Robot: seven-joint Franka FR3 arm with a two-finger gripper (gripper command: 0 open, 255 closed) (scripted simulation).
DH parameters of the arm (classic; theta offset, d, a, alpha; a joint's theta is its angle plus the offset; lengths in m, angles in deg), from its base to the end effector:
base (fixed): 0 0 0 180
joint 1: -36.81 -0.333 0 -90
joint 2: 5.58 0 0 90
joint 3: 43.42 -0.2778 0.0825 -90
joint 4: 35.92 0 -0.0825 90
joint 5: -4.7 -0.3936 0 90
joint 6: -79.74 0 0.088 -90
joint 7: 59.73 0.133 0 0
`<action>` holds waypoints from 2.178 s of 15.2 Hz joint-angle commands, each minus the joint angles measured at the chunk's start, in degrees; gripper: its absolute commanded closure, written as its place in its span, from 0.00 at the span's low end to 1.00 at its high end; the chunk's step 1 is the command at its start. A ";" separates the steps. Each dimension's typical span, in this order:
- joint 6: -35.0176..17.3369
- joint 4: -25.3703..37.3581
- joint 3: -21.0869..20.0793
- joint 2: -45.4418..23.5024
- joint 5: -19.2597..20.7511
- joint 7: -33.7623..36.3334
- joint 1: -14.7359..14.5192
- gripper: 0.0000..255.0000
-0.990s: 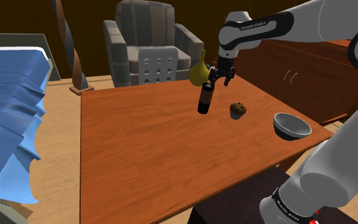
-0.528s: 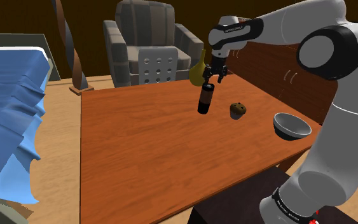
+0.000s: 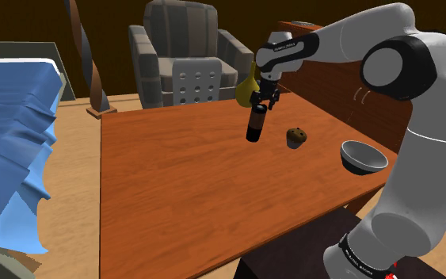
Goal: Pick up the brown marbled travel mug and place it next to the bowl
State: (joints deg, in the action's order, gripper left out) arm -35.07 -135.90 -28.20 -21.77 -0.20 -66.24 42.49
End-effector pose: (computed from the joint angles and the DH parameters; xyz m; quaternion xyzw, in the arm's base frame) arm 0.5947 -0.2115 0.3478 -0.9903 0.1386 0.0058 0.0035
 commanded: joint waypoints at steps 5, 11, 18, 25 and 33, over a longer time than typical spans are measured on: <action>-0.48 -0.17 -0.01 -0.29 -0.10 -0.10 0.06 0.00; -0.47 -0.16 -0.01 -0.29 -0.09 -0.10 0.06 1.00; 0.21 0.29 0.02 -0.05 -0.01 -0.04 0.04 1.00; 5.13 3.95 0.18 1.27 0.48 0.30 0.01 1.00; 11.00 9.06 0.31 2.06 0.79 0.55 0.09 1.00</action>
State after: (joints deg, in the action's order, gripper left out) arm -24.82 -127.66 -27.85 -19.70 0.58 -65.84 42.63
